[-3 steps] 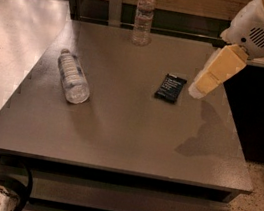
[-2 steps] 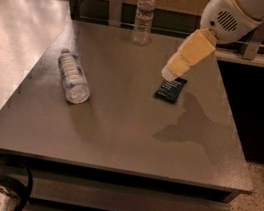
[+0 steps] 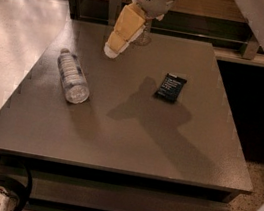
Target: Place blue plastic bottle upright
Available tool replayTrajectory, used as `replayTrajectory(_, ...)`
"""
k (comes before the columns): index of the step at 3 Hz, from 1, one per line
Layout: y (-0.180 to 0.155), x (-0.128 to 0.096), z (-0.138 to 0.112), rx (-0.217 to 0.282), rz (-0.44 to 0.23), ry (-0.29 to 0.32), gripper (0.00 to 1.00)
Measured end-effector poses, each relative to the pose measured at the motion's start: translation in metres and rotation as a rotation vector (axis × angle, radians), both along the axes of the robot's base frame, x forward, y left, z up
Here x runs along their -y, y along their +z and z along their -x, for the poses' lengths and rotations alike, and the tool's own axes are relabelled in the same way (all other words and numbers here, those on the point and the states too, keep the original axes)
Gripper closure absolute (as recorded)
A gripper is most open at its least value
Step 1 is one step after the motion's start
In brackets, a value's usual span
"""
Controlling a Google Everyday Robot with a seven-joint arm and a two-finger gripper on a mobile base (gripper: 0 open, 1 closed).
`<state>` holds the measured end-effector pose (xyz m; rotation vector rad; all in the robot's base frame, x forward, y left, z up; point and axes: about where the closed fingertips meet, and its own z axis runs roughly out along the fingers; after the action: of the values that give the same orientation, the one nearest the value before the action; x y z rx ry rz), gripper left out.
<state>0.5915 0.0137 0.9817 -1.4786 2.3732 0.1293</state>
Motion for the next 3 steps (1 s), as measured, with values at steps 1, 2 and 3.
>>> replayTrajectory(1, 0.000, -0.001, 0.000, 0.002, -0.001, 0.001, 0.00)
replayTrajectory(2, -0.008, -0.012, -0.012, -0.015, 0.006, -0.085, 0.00)
replayTrajectory(3, -0.018, -0.026, -0.022, -0.055, 0.038, -0.205, 0.00)
